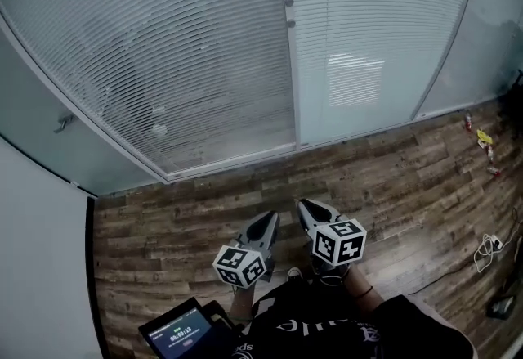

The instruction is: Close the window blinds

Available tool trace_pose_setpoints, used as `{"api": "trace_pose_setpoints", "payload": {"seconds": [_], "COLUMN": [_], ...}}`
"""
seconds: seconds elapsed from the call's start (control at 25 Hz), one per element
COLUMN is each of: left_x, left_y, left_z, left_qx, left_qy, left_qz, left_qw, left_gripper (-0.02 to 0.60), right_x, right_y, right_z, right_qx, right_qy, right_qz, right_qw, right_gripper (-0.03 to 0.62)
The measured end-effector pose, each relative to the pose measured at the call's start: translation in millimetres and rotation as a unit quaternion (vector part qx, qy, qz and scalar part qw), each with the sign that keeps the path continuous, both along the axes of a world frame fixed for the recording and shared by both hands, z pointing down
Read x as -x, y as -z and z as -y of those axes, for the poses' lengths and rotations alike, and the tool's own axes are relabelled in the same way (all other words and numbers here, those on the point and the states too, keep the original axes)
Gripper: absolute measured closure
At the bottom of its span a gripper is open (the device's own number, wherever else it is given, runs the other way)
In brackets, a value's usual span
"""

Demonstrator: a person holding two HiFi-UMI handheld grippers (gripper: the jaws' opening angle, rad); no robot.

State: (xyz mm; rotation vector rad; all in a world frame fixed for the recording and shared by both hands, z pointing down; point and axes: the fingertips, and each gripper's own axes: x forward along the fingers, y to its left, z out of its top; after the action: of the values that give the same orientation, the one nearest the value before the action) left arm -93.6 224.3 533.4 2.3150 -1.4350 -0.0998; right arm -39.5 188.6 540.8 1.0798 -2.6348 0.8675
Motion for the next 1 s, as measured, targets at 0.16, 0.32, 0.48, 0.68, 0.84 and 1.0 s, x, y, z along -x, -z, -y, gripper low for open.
{"api": "trace_pose_setpoints", "payload": {"seconds": [0.16, 0.32, 0.48, 0.68, 0.84, 1.0], "left_x": [-12.2, -30.6, -48.4, -85.1, -134.1, -168.9], "left_y": [2.8, 12.5, 23.0, 26.2, 21.8, 17.5], "left_z": [-23.7, -41.3, -53.0, -81.1, -107.3, -133.0], "left_qx": [-0.005, -0.018, -0.029, -0.03, -0.026, -0.023], "left_qy": [-0.015, -0.027, -0.027, -0.017, -0.018, -0.018], "left_qz": [-0.004, -0.006, -0.002, -0.006, -0.004, 0.0], "left_qw": [0.9999, 0.9995, 0.9992, 0.9994, 0.9995, 0.9996], "left_gripper": [0.577, 0.577, 0.577, 0.577, 0.577, 0.577], "right_x": [-15.5, -31.7, -46.2, -83.5, -127.3, -156.7], "right_y": [5.0, 13.4, 21.5, 25.0, 24.0, 22.0], "right_z": [-29.9, -49.5, -62.5, -94.5, -120.7, -147.4], "right_qx": [-0.007, -0.02, -0.032, -0.037, -0.039, -0.043], "right_qy": [-0.014, -0.021, -0.016, -0.009, -0.001, 0.008], "right_qz": [-0.006, -0.01, -0.008, -0.008, -0.01, -0.012], "right_qw": [1.0, 1.0, 0.999, 0.999, 0.999, 0.999], "right_gripper": [0.562, 0.562, 0.562, 0.563, 0.565, 0.566]}}
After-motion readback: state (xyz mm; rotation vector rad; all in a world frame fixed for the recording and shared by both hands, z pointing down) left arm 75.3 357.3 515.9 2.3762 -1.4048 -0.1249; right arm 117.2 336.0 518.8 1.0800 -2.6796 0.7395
